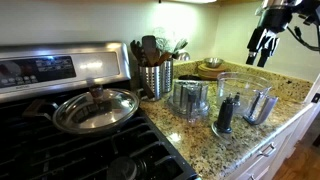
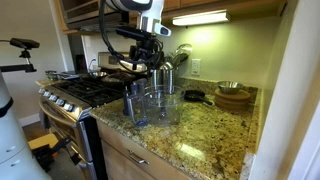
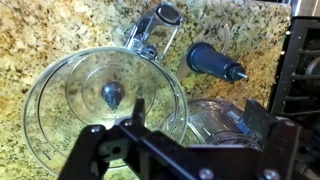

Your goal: Place the blades inside the food processor chamber

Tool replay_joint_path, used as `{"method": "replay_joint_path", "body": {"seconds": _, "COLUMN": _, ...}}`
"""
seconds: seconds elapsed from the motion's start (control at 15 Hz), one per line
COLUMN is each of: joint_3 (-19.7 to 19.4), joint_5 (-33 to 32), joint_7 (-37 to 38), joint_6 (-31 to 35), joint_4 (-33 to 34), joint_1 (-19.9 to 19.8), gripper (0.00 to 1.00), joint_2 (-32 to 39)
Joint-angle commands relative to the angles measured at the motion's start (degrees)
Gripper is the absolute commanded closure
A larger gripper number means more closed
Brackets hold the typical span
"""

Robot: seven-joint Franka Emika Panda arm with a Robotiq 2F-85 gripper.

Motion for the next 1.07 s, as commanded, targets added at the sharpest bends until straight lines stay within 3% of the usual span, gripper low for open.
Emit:
{"method": "replay_joint_path", "body": {"seconds": 0.0, "joint_3": 1.1, "joint_5": 0.3, "joint_7": -0.2, "joint_6": -0.2, "joint_4": 0.1, "joint_1": -1.2, "gripper": 0.00, "joint_2": 0.1}}
{"method": "replay_joint_path", "body": {"seconds": 0.33, "joint_3": 1.6, "joint_5": -0.3, "joint_7": 0.9, "joint_6": 0.6, "joint_4": -0.3, "joint_1": -1.3, "gripper": 0.00, "joint_2": -0.1}}
{"method": "replay_joint_path", "body": {"seconds": 1.0, "joint_3": 14.4, "joint_5": -16.6, "joint_7": 22.5, "joint_6": 11.0, "joint_4": -6.9, "joint_1": -0.4, "gripper": 0.00, "joint_2": -1.1}}
